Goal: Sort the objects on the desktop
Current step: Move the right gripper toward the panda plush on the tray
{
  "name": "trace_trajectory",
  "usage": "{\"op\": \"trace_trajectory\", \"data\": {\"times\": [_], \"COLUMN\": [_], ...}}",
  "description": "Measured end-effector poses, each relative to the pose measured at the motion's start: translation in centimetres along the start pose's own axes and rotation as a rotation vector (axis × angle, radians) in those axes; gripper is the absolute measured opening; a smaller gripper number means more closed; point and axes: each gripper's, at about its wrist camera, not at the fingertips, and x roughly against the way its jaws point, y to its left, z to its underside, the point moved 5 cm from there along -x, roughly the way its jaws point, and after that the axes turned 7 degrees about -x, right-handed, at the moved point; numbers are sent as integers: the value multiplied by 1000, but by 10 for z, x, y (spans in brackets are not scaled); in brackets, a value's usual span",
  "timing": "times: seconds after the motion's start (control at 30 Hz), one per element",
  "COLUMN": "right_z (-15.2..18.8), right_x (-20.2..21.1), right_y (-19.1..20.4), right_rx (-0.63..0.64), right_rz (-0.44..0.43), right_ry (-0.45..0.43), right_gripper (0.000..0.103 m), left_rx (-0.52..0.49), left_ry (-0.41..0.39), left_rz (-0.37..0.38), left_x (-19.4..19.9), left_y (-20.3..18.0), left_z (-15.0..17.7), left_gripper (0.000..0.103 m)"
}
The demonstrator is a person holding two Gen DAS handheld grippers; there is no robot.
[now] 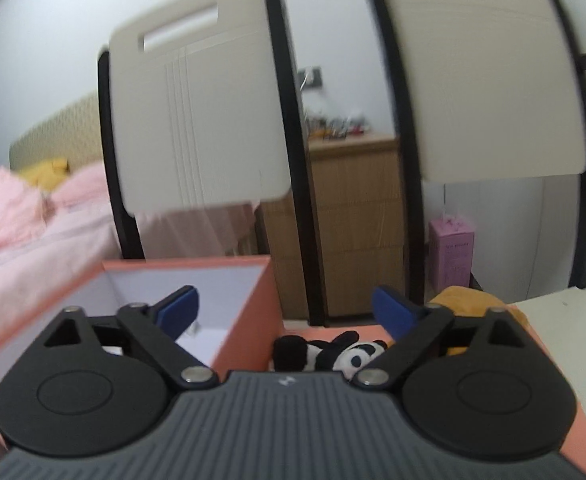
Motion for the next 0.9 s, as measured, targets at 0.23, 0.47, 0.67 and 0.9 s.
{"op": "trace_trajectory", "data": {"times": [0.23,0.47,0.67,0.9], "right_z": [12,24,33,33], "right_x": [-47,-60,-67,-67], "right_y": [-13,-20,-7,-1], "right_rx": [-17,-55,-2,-64], "right_rz": [-10,11,-34,-45], "right_ry": [110,150,173,182], "right_gripper": [54,40,40,19], "left_rx": [15,20,23,39], "left_ry": [5,23,20,10], "left_rz": [-3,-23,-23,-19], "left_x": [-7,-11,-10,-8], "left_y": [7,12,11,15], "left_z": [6,10,10,10], "left_gripper": [103,103,103,103]}}
